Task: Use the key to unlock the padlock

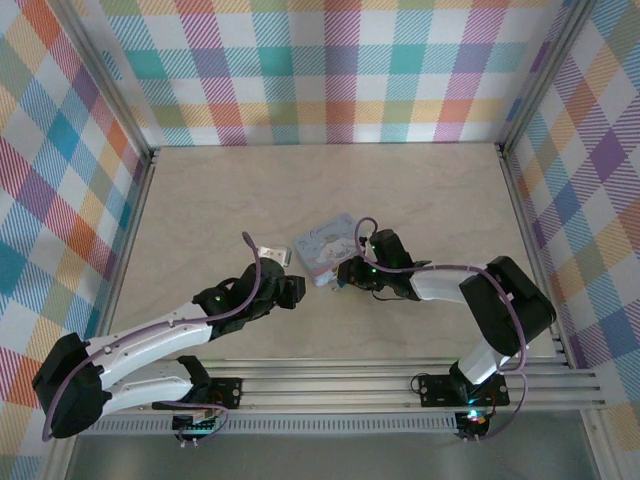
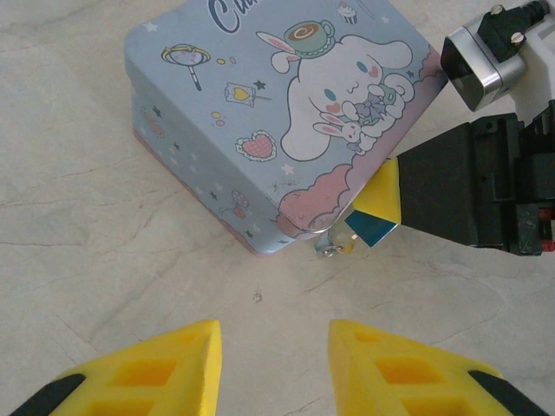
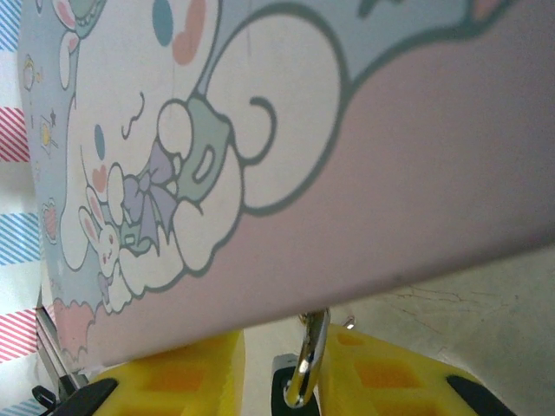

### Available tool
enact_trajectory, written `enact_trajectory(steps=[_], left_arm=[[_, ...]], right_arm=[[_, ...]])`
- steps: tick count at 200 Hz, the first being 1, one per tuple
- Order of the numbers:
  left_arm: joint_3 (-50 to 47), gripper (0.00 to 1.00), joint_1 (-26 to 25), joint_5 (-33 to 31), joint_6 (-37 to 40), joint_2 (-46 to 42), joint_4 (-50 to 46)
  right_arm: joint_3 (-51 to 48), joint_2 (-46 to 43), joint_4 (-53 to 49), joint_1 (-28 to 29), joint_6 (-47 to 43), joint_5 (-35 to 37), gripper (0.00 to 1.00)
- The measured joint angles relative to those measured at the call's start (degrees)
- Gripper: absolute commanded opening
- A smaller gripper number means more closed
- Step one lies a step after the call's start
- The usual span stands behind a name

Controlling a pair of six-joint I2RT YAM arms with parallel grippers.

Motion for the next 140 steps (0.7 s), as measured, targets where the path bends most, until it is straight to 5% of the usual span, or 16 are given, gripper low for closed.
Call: enact_trajectory(steps=[104,140], left_arm=[[-0.6,0.37,0.0,-0.8,0.0,-1.1,-1.3],[-0.7,0.37,0.0,-0.8,0.0,-1.1,-1.3]], right_arm=[[-4.6,-1.9,1.4,1.9,1.9,2.3,0.26],[-6.4,-2.2,-1.8,1.9,3.6,2.6,0.09]])
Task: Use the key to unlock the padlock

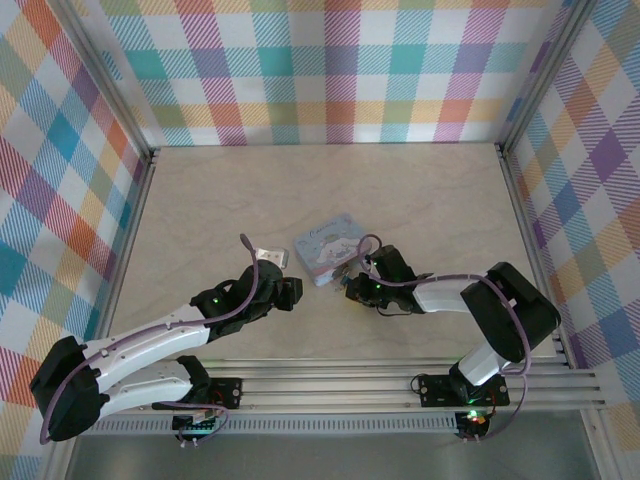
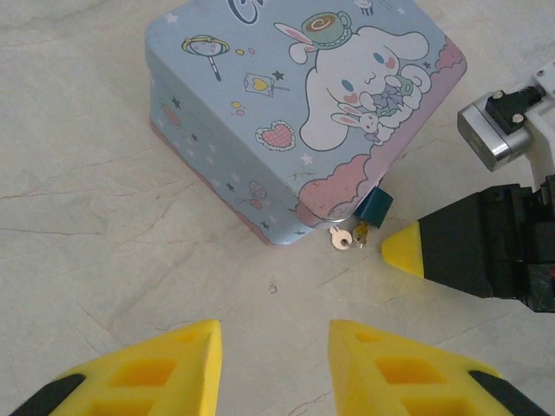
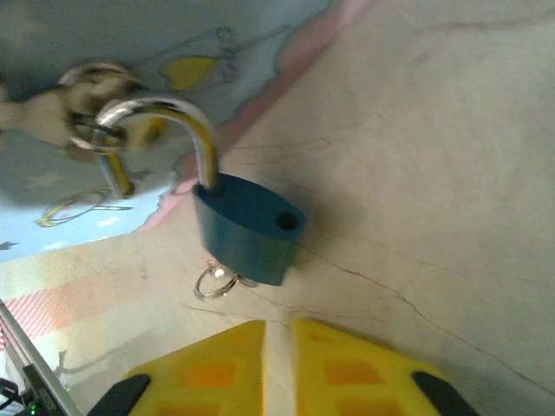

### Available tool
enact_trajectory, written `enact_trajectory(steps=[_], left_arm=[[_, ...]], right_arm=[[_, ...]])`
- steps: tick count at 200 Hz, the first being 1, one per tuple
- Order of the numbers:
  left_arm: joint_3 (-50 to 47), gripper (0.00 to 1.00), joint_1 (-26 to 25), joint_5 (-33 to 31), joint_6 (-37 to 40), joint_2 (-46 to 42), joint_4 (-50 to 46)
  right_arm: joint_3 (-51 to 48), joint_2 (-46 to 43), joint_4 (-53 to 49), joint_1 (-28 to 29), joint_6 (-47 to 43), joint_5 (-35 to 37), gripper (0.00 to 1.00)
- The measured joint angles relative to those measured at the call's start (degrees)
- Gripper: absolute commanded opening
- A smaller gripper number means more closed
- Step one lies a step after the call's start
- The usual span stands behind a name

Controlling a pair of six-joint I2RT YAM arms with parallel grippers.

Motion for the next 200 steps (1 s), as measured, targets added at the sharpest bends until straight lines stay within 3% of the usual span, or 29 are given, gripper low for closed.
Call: enact_trajectory(steps=[36,89,138,200], left_arm=[[-0.2,0.37,0.0,0.0,0.0,0.0,0.0],[-0.5,0.37,0.0,0.0,0.0,-0.2,0.0],[-0.9,0.36,0.0,0.8,0.1,-0.5,0.2],[-1.4,0.36,0.0,5.2,1.7,-0.3,3.7]], right_arm=[[-0.2,0.0,-0.3,0.0,0.7,0.2,0.06],[-2.3,-3.0,0.4,0.1,0.6,1.7,0.28],[-4.8,-8.5,0.2,0.2,-3.6,6.7,0.40],[-2.8,-3.4,4.2,0.0,-8.5,7.0,0.44]])
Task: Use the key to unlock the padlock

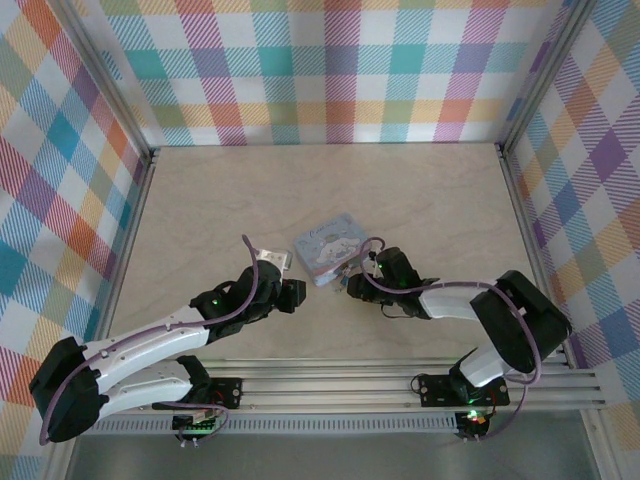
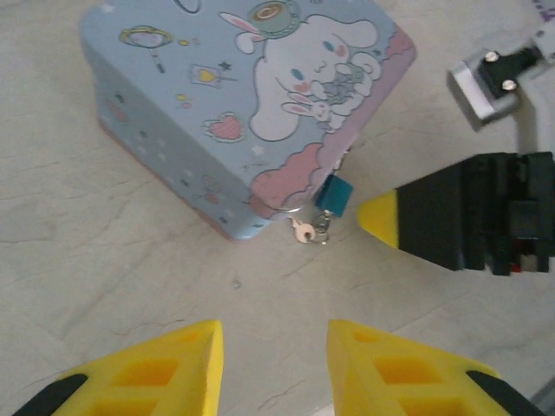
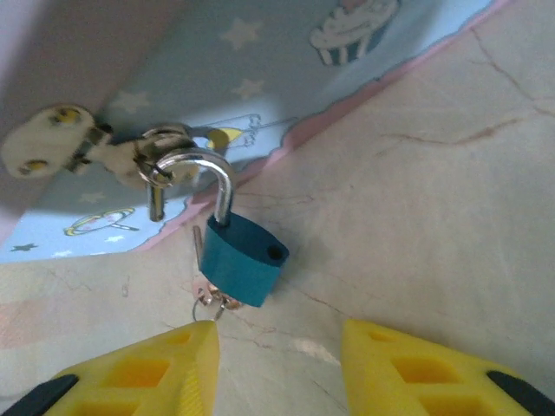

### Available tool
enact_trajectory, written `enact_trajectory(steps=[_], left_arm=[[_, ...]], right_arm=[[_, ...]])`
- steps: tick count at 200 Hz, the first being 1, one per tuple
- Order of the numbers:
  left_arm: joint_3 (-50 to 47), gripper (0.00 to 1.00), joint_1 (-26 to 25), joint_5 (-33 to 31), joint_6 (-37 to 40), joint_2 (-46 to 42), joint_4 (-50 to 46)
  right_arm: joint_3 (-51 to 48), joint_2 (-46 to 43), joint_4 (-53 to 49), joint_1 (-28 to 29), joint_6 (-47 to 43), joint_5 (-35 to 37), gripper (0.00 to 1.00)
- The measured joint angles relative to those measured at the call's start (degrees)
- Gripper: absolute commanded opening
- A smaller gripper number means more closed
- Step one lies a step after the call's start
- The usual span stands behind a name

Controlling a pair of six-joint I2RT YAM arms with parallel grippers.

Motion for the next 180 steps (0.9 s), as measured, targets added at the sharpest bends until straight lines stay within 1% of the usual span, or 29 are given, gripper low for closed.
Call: enact_trajectory(steps=[20,45,93,143,161,180], left_arm=[[-0.6,0.35,0.0,2.7,0.5,0.9,1.9],[-2.4,0.35,0.0,5.3,0.9,1.8,4.1],[-4.1,0.35,0.0,6.7,0.9,2.6,5.2],[-4.8,0.35,0.0,7.5,0.9,5.2,7.6],[-5.5,0.35,0.0,7.7,0.7,6.3,7.6],[-5.7,0.35,0.0,7.7,0.6,7.1,7.6]], right_arm=[[0.7,1.3,1.2,0.0,-0.1,-0.7,0.46],[2.2,4.1,5.0,0.0,-1.0,-1.2,0.47],[5.7,9.3,9.2,0.0,-2.7,-1.8,0.47],[6.1,11.3,12.3,0.0,-3.3,-2.2,0.38],[5.3,11.4,13.9,0.0,-3.2,-2.2,0.36],[4.3,11.4,15.8,0.0,-2.7,-2.2,0.32]])
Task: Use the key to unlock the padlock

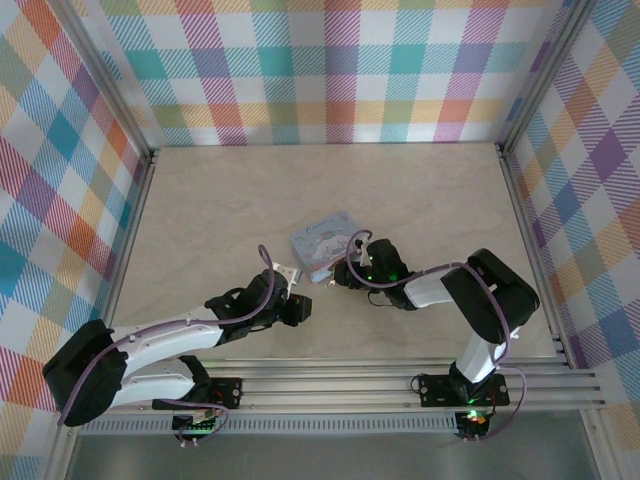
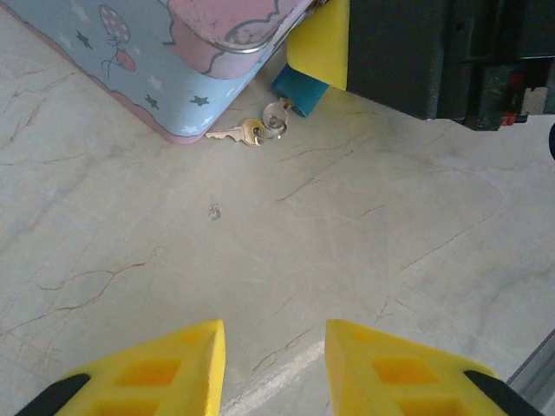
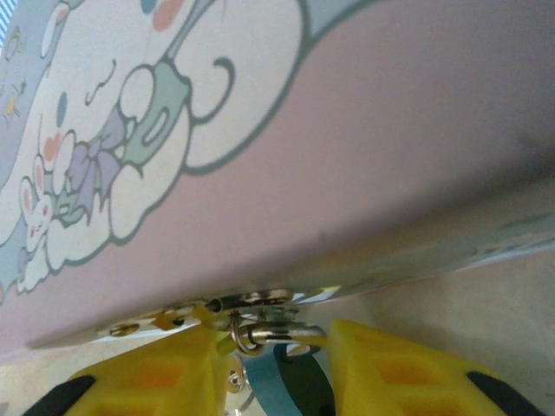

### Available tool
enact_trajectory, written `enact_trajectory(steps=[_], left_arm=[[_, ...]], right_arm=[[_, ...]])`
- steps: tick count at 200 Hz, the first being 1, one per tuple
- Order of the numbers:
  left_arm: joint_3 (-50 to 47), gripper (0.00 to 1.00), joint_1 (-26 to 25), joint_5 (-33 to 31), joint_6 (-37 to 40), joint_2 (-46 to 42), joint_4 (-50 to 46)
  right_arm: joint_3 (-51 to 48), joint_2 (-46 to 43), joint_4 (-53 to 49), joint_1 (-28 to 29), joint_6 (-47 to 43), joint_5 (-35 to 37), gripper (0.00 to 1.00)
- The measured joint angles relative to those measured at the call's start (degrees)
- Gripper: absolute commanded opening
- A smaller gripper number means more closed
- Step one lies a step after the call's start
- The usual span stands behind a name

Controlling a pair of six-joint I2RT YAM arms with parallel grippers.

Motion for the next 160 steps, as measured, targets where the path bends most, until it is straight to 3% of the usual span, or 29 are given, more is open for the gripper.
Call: enact_trajectory(steps=[112,160], left_arm=[[0.1,0.35,0.0,-1.4,-0.7,1.1,-0.8],[0.1,0.35,0.0,-2.2,-1.0,0.9,-0.9]], right_arm=[[-3.8,-1.8,3.3,0.0,3.7,-1.0,0.21],[-4.7,-4.5,0.4,0.0,4.3,-0.2,0.07]])
